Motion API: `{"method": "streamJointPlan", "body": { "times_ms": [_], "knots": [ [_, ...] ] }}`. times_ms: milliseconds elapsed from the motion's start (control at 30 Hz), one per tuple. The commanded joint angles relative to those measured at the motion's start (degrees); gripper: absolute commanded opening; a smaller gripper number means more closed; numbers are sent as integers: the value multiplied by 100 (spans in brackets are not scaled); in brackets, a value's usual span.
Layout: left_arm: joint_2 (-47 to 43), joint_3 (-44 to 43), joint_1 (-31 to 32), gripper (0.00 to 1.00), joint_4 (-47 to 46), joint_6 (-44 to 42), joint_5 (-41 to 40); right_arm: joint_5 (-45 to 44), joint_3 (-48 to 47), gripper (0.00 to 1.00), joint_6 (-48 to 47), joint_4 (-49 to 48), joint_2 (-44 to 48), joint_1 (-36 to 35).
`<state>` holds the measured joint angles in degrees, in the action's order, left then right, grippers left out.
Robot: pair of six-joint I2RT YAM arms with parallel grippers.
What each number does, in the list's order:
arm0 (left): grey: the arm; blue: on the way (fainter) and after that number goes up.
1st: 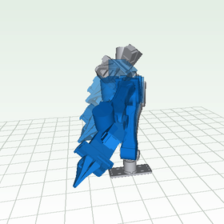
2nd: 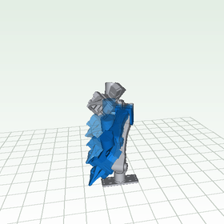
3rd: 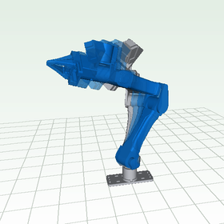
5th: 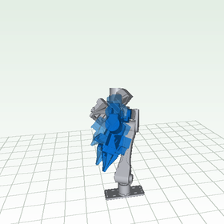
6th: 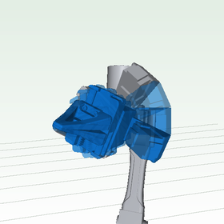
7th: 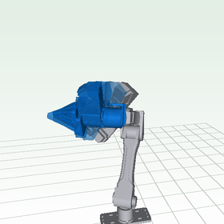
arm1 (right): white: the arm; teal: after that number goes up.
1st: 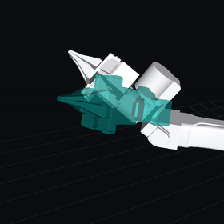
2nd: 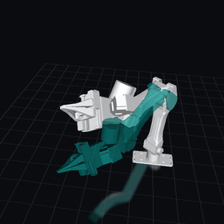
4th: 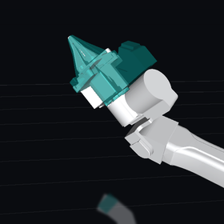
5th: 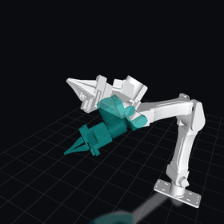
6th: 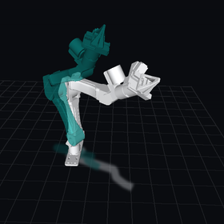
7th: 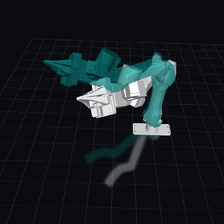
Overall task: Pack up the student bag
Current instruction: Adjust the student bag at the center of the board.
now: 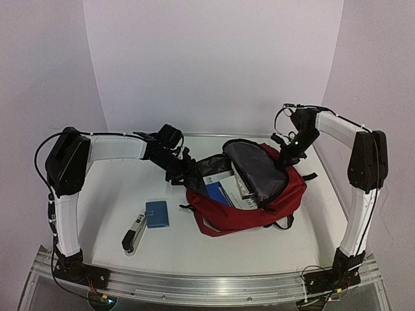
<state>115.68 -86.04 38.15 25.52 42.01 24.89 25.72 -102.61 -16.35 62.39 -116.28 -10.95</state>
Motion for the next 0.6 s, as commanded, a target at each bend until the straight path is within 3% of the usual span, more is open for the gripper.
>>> {"method": "streamJointPlan", "body": {
  "times_ms": [0, 167, 467, 567],
  "knots": [
    [-160, -103, 1, 58, -82, 104, -2, 1077, -199, 0, -168, 279, 448, -30],
    [-295, 218, -8, 56, -399, 380, 49, 2097, -372, 0, -246, 310, 958, -715],
    [-507, 609, -50, 52, -669, 768, -34, 2253, -147, 1, -30, -376, 988, -2413],
    [-567, 741, -71, 50, -718, 891, -125, 2243, -378, 30, 102, -430, 772, -2478]
  ]
}}
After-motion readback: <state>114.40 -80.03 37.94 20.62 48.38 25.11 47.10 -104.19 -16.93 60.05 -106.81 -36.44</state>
